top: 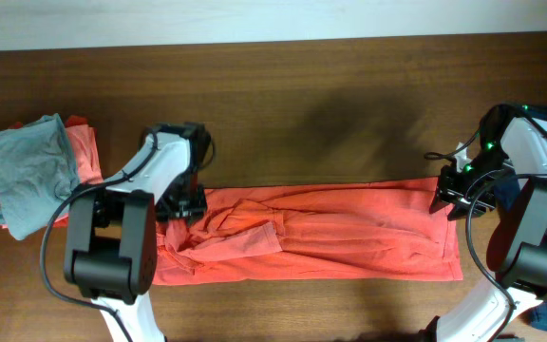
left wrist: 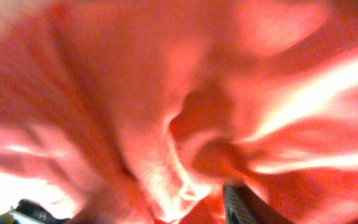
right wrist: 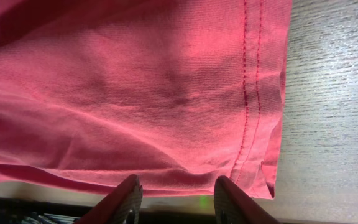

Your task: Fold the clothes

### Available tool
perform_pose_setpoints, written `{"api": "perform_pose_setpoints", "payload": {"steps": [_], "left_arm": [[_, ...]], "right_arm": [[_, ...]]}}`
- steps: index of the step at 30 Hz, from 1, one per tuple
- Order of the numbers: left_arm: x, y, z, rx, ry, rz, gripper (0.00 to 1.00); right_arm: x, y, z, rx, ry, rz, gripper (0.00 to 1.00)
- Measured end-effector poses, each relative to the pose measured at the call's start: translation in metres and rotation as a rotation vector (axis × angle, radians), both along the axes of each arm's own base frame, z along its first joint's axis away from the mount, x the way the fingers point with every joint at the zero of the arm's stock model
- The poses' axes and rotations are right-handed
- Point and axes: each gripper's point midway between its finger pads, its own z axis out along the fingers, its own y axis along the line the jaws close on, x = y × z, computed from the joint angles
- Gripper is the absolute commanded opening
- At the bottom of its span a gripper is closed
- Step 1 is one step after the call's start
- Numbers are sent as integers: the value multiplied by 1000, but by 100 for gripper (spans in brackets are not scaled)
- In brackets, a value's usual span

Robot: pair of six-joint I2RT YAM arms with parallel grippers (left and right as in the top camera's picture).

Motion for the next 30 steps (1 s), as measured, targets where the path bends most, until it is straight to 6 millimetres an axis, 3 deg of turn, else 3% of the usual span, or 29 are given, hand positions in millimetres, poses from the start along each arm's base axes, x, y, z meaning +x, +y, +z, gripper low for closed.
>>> {"api": "perform_pose_setpoints", "payload": {"steps": [5, 7, 10, 16, 18, 20, 24, 30], "left_arm": [[40, -14, 43, -80, -182, -43, 31], [43, -23, 55, -137, -209, -75, 22], [32, -37, 61, -210, -174, -132, 18], [-4, -65, 42, -261, -52, -235, 15], [-15, -71, 31, -264, -24, -261, 9], [-26, -72, 20, -264, 3, -278, 2], [-45, -58, 4, -211, 56, -265, 1], [-28, -38, 1, -139, -12, -205, 1]], "right_arm": [[0, 0, 0, 0, 1, -1, 43], [0, 0, 0, 0, 0, 0, 43], [0, 0, 0, 0, 0, 0, 43], [0, 0, 0, 0, 1, 0, 43], [0, 0, 0, 0, 1, 0, 43], [0, 0, 0, 0, 0, 0, 43], [0, 0, 0, 0, 0, 0, 43], [6, -2, -2, -10, -28, 0, 43]]}}
